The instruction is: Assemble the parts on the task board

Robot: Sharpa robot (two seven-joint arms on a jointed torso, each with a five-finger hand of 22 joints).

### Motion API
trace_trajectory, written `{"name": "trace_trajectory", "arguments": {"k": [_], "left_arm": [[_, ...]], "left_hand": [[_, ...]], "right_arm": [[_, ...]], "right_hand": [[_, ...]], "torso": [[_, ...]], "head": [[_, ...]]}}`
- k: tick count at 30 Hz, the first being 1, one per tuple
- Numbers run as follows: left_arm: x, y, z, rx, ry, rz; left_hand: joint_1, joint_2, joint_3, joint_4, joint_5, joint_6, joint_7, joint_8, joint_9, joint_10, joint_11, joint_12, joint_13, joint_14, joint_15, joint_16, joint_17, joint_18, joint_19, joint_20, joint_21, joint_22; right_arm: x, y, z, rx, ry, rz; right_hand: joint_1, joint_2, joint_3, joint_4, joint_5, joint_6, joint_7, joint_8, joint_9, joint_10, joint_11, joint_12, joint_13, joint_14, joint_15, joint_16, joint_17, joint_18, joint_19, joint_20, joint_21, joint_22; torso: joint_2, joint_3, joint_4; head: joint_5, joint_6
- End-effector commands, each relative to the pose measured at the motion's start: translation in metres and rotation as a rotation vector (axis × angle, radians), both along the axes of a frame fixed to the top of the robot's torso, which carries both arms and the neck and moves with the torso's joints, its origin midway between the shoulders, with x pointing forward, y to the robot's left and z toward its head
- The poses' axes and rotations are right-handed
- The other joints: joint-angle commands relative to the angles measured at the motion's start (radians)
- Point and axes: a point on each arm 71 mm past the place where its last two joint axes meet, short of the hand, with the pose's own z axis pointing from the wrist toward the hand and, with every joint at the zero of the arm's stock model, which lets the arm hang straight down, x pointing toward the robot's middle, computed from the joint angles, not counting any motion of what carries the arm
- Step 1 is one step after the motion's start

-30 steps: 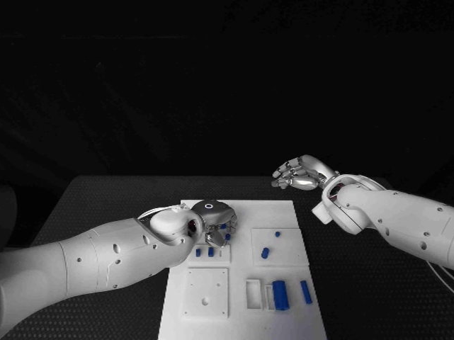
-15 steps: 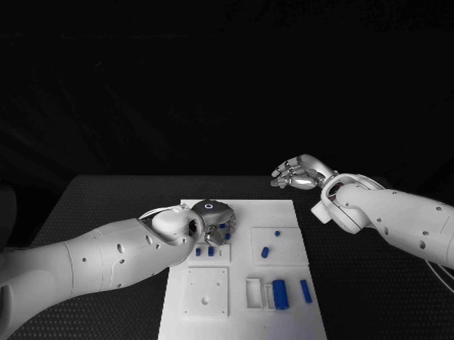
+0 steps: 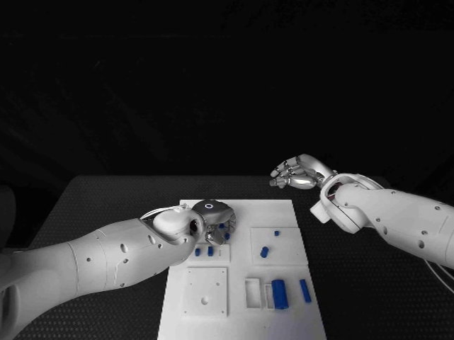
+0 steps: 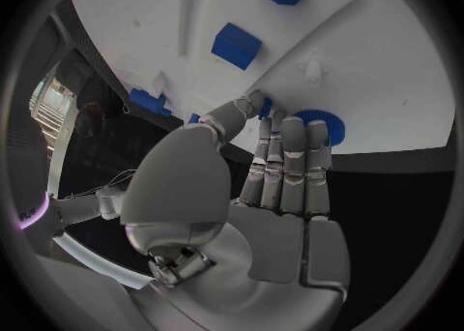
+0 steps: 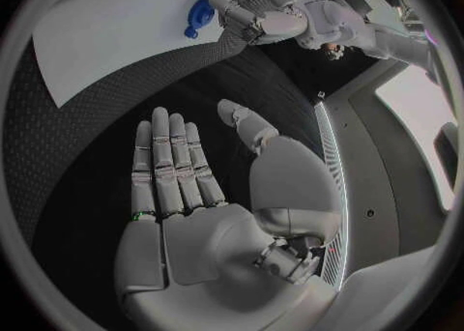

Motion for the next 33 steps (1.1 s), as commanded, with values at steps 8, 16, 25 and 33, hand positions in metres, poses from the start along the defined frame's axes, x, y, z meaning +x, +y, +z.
{"name": "trace_trajectory", "arguments": {"k": [8,16,25,33], "left_arm": [[-0.0055,-0.0050,-0.0066,0.020,0.031,-0.028],[-0.0043,-0.0030,-0.0074,0.029,0.033,-0.016],[-0.0022,0.0003,-0.0083,0.044,0.031,0.004],[-0.0026,0.0009,-0.0081,0.043,0.029,0.008]], "left_hand": [[-0.007,0.017,-0.005,0.011,-0.010,0.022,-0.005,0.010,-0.004,0.042,-0.011,0.017,0.003,0.022,-0.013,0.027,0.009,0.032,0.019,-0.025,0.010,0.007],[-0.006,0.025,-0.008,0.009,-0.011,0.045,-0.014,0.022,-0.006,0.064,-0.020,0.028,0.004,0.030,-0.022,0.051,0.018,0.031,0.026,-0.033,0.014,0.011],[0.003,0.023,-0.004,0.001,-0.011,0.038,-0.011,0.017,-0.013,0.045,-0.015,0.016,-0.004,0.025,-0.018,0.052,0.016,0.029,0.026,-0.035,0.009,0.010],[0.001,0.011,-0.006,0.001,-0.013,0.027,-0.005,0.012,-0.020,0.009,-0.001,-0.005,-0.018,0.020,-0.005,0.050,0.012,0.030,0.027,-0.026,0.003,0.009]], "right_arm": [[-0.0009,0.0029,0.0000,0.000,0.000,0.021],[-0.0011,0.0029,0.0000,0.000,0.000,0.022],[-0.0011,0.0025,-0.0001,0.000,0.002,0.023],[-0.0010,0.0023,-0.0002,0.000,0.003,0.022]], "right_hand": [[-0.004,0.003,-0.003,0.000,0.005,-0.007,0.002,0.002,-0.001,0.001,0.004,0.004,-0.001,-0.007,0.000,-0.004,0.001,-0.006,-0.008,0.002,-0.005,0.001],[-0.004,0.004,-0.002,0.000,0.005,-0.007,0.002,0.002,-0.001,0.001,0.004,0.004,-0.002,-0.007,0.000,-0.004,0.001,-0.006,-0.007,0.002,-0.005,0.002],[-0.004,0.004,-0.003,0.000,0.004,-0.006,0.002,0.003,-0.001,0.001,0.003,0.004,-0.002,-0.007,-0.001,-0.004,0.002,-0.006,-0.007,0.002,-0.006,0.002],[-0.005,0.004,-0.003,0.000,0.004,-0.007,0.002,0.003,-0.002,0.001,0.003,0.004,-0.003,-0.007,0.000,-0.004,0.002,-0.006,-0.008,0.002,-0.006,0.002]], "torso": [[-0.001,0.0001,0.0009],[-0.001,0.0000,0.0011],[-0.001,-0.0004,0.0011],[-0.001,-0.0005,0.0016]], "head": [[-0.003,-0.003],[-0.003,-0.004],[-0.006,-0.003],[-0.007,-0.004]]}}
